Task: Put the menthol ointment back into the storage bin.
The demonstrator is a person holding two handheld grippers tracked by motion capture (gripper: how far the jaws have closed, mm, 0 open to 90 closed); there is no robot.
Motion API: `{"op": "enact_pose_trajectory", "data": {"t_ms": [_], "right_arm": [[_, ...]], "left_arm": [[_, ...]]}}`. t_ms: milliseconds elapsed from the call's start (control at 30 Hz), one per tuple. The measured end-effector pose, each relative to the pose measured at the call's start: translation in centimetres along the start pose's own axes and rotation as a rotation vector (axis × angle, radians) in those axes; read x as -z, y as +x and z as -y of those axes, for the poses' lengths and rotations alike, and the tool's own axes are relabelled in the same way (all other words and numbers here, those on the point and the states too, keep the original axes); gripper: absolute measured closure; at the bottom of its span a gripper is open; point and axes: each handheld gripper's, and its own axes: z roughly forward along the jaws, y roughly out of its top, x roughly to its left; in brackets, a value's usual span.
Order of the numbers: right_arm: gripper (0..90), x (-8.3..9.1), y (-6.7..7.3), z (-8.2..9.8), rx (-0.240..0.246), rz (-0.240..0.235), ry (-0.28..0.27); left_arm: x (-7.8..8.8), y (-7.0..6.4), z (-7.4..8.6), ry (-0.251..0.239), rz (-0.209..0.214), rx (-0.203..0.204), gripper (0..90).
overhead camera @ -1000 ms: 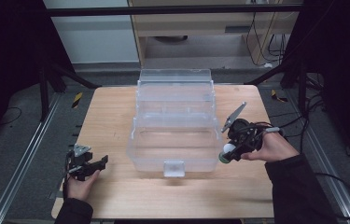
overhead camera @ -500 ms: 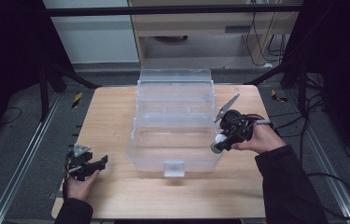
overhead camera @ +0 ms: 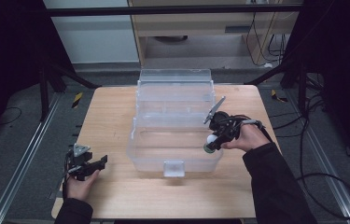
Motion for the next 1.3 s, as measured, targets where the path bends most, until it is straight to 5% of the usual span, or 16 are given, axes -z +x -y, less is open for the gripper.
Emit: {"op": "enact_pose_trajectory", "data": {"t_ms": [633, 1300], "right_arm": [[50.5, -3.5, -0.6, 1.6, -0.011, -0.008, 0.033], [50.3, -5.4, -0.5, 2.3, 0.008, -0.024, 0.039]], "left_arm": [[0.0, 0.1, 0.0, 0.002, -0.002, -0.001, 33.1], [0.0, 0.1, 0.0, 0.003, -0.002, 0.002, 33.1]]}}
